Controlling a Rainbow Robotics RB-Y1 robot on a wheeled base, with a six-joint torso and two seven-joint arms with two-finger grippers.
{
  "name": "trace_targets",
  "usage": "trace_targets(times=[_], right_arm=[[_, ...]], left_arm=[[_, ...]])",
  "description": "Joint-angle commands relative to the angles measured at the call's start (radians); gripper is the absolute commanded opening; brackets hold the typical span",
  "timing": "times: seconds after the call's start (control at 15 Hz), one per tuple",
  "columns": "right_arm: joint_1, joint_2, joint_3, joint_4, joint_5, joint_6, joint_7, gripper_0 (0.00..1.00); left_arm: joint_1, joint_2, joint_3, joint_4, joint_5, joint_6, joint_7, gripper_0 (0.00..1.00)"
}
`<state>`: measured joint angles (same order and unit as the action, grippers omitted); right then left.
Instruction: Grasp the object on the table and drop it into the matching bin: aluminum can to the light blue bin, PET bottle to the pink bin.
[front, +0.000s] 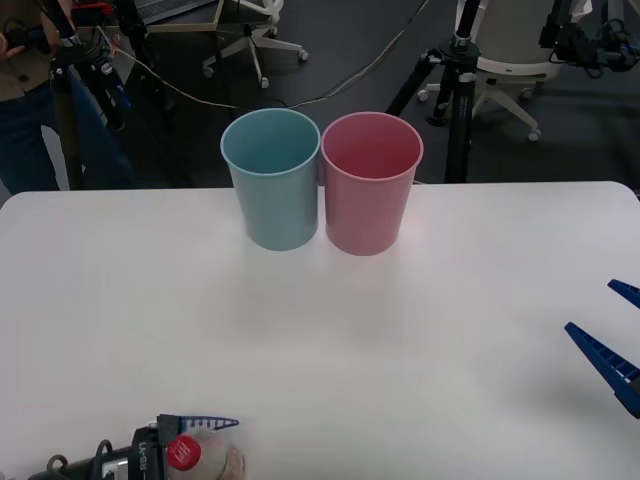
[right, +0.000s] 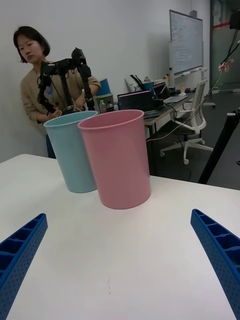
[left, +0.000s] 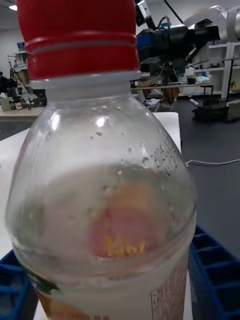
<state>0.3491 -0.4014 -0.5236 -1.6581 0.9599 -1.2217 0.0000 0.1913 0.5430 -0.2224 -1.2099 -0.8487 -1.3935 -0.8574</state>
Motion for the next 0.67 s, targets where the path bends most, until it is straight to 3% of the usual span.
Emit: trace_targets(times=[0.07, 0.67], right_arm=[[0.000, 0.000, 0.000, 0.000, 0.000, 0.000, 0.000, 1.00], [0.000, 0.000, 0.000, 0.000, 0.000, 0.000, 0.000, 1.00]], left_arm=[[0.000, 0.005, -0.002, -0.007, 0.011, -0.001, 0.012, 0.00], [0.011, 0.048, 0.002, -0.036, 0.059, -0.016, 0.067, 0.00]])
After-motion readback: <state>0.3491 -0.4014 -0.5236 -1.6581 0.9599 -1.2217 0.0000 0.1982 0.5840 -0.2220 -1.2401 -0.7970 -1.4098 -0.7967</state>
